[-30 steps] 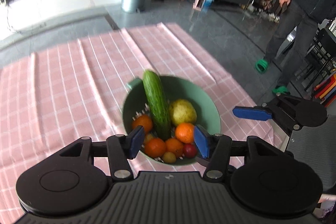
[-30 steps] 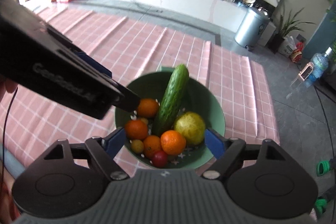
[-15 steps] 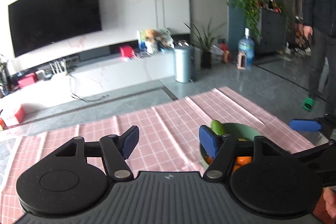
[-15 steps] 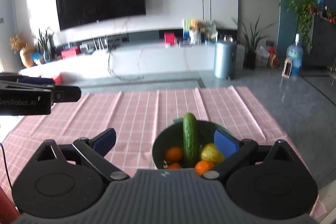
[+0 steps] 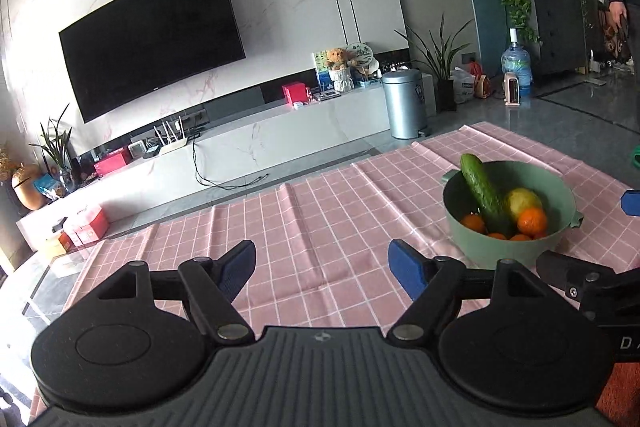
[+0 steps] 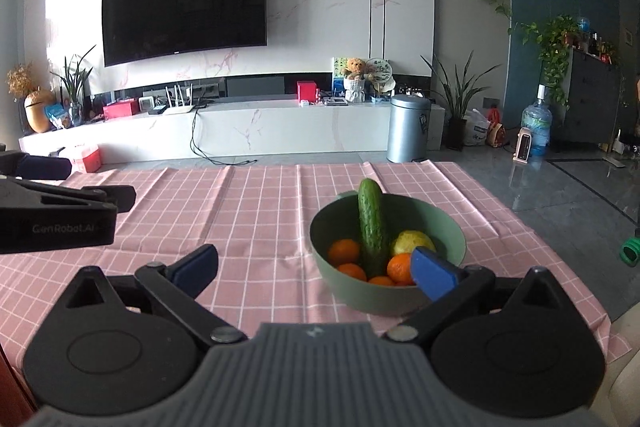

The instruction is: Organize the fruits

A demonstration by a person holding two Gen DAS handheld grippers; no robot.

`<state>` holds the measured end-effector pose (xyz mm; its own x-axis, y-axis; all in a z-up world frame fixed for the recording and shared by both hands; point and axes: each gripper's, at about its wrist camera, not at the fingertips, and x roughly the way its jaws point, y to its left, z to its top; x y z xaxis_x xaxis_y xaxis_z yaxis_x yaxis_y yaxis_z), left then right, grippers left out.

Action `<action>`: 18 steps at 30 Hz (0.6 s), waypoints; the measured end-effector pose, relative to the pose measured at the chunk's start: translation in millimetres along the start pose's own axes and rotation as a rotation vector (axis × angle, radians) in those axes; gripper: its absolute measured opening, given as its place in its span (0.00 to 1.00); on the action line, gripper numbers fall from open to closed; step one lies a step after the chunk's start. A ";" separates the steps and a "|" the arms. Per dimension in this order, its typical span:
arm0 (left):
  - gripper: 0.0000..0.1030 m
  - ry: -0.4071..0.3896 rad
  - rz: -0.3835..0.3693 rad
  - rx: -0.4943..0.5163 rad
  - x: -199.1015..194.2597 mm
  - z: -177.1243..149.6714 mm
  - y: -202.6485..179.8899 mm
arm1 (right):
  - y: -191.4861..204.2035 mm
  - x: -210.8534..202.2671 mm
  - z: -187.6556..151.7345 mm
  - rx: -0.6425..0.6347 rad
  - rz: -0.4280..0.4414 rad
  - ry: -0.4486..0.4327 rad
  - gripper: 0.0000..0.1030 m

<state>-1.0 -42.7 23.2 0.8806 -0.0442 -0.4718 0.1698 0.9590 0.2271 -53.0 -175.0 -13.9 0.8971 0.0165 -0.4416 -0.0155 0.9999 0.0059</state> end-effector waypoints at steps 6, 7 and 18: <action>0.86 0.066 -0.005 -0.034 4.1 -16.1 5.2 | -2.2 1.8 -18.1 -0.020 0.011 -0.003 0.96; 0.86 0.080 -0.009 -0.040 4.3 -18.0 6.6 | -3.3 4.3 -18.6 -0.023 0.018 -0.001 0.96; 0.86 0.177 -0.008 -0.100 5.8 -41.2 17.5 | -14.6 19.5 -28.0 0.032 0.031 0.045 0.96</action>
<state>-11.2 -14.7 -10.7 0.7867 -0.0102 -0.6173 0.1239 0.9821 0.1417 -47.7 -189.3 -47.7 0.8756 0.0483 -0.4806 -0.0285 0.9984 0.0484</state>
